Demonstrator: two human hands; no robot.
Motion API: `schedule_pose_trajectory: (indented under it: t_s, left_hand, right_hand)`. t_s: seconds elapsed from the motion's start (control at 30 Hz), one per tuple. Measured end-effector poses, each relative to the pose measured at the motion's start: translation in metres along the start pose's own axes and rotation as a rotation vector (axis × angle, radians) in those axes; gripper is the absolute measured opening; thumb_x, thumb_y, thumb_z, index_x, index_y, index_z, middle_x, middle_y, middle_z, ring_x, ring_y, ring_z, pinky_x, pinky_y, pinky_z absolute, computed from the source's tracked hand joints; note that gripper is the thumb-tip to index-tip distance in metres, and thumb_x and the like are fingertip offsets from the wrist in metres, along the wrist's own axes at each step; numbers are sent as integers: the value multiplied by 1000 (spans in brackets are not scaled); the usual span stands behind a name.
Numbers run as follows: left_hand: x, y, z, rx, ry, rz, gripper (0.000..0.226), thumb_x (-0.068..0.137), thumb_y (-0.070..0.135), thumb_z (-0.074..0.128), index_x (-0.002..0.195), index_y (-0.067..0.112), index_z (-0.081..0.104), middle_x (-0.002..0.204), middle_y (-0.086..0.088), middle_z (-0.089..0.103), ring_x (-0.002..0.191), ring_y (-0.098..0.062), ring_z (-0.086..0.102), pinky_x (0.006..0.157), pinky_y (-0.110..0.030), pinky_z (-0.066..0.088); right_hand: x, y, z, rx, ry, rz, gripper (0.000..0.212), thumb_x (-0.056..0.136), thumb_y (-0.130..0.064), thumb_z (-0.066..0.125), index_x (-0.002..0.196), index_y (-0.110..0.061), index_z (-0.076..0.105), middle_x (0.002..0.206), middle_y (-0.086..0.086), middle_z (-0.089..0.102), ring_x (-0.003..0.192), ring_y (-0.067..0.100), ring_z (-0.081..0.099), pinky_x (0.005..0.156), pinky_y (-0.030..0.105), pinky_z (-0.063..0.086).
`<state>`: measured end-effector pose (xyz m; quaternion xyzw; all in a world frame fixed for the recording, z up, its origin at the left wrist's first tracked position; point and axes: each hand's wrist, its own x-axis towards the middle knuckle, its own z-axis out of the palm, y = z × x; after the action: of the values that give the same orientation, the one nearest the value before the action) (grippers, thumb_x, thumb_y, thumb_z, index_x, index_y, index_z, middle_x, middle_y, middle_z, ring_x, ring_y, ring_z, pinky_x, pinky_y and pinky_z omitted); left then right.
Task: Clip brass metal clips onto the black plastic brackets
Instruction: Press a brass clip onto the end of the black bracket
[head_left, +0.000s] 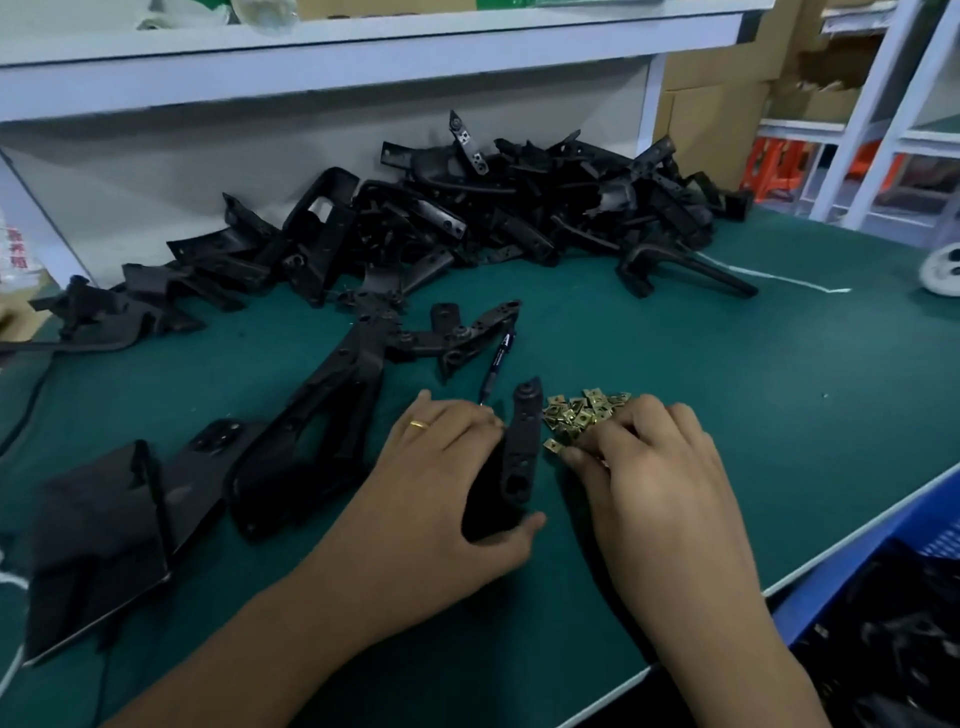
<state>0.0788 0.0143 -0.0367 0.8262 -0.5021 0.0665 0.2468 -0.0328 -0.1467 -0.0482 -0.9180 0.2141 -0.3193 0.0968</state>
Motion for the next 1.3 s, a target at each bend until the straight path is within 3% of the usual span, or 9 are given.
schedule_pose_trajectory:
  t_s: [0.1,0.2,0.4,0.53,0.7,0.77,0.93,1.1,1.3]
  left_hand:
    - [-4,-8,-4,-164,-137,8,71,77,82,62,133,40,51,136,35,40,144,1,31,121,-28,30]
    - [-4,-11,-5,-280,-189,-20,70,74,86,64,131,46,52,139,36,41,146,1,29,117,-27,32]
    - [-6,-10,-7,-266,-122,-54,73,61,90,69,123,54,59,134,37,48,145,1,30,122,-38,28]
    - [-6,0,-8,-9,26,95,83,64,87,68,124,29,67,128,24,61,145,5,35,129,-47,5]
    - [0,0,-14,-56,220,114,81,72,79,65,122,15,63,131,13,56,141,22,20,126,-36,16]
    - [1,-1,-15,-55,221,97,80,72,78,66,123,16,61,129,12,59,135,15,35,128,-36,18]
    - [-2,0,-12,-155,129,49,77,66,80,67,115,22,62,115,18,61,121,34,28,119,-8,13]
    - [-3,6,-15,-91,56,73,74,67,79,67,113,21,63,110,14,64,121,-1,48,122,-13,15]
    - [-1,8,-11,-18,22,118,75,69,77,69,112,16,64,106,12,62,111,-7,58,125,-31,24]
  right_hand:
    - [1,5,-4,303,115,70,12,98,-25,65,91,-16,71,91,-2,56,84,17,51,76,27,44]
    - [1,10,-13,542,141,189,14,98,-33,62,85,-30,67,78,-11,66,76,8,59,68,13,41]
    - [2,18,-13,813,53,301,18,99,-36,65,83,-31,71,68,-6,71,58,9,61,59,19,48]
    - [4,20,-18,1102,16,335,20,100,-27,63,85,-17,73,67,9,71,58,24,61,54,25,49]
    - [3,19,-20,1339,-53,402,19,99,-17,62,89,-3,70,71,11,71,57,22,62,54,22,50]
    - [0,14,-19,1458,-122,415,12,98,-11,63,94,0,65,73,12,70,58,21,67,52,23,51]
    - [-2,1,-11,1480,-149,431,9,99,-3,61,94,-2,68,77,12,71,64,26,73,55,25,55]
    - [0,0,-12,1479,-172,435,10,98,-2,62,97,-3,72,81,17,73,69,25,75,63,27,60]
    - [0,-2,-11,1422,-173,398,6,95,-1,66,96,0,72,79,17,73,67,19,70,63,25,58]
